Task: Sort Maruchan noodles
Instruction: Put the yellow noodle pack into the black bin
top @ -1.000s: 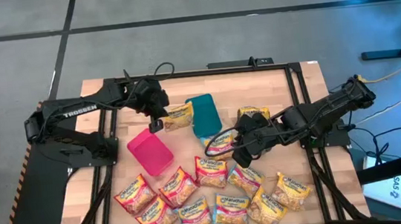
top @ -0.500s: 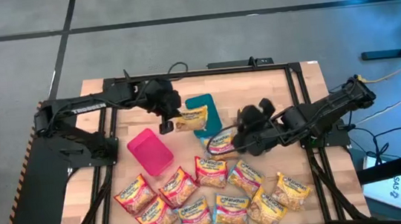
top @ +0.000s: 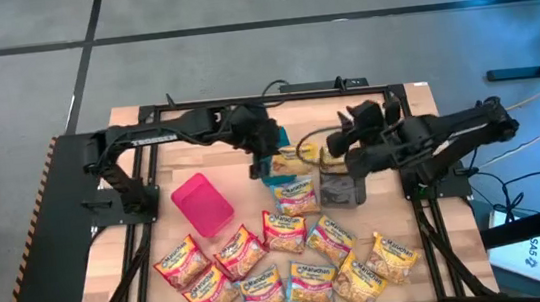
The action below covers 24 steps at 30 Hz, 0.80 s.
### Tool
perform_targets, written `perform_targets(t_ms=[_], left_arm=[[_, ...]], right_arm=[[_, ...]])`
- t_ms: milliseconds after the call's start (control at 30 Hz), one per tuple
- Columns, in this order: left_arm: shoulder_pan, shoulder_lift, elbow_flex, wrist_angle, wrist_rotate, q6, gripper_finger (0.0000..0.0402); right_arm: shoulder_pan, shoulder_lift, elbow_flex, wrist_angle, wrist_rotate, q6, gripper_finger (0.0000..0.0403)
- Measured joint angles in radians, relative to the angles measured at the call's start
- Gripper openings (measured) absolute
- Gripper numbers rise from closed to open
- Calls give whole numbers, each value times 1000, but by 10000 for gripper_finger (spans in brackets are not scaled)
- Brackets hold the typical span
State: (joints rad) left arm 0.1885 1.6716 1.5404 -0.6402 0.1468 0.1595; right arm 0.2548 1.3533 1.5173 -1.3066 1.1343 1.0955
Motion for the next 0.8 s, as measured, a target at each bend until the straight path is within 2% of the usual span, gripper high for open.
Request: perform_targets(t_ms=[200, 433, 533, 800], left_arm=[[-22, 124, 120, 25, -1, 8, 0], [-32, 188, 165, 128, -3, 6, 0], [-33, 192, 167, 140, -1, -9, 0], [-38, 222, 170, 247, 2, -26, 0]], right_arm=[[-51, -61, 0, -35, 7, -4, 113], [-59, -151, 1, -117, 24, -1, 113], [-59, -195, 1, -154, -38, -1, 113], [-59, -293, 0, -242, -347, -3, 113]])
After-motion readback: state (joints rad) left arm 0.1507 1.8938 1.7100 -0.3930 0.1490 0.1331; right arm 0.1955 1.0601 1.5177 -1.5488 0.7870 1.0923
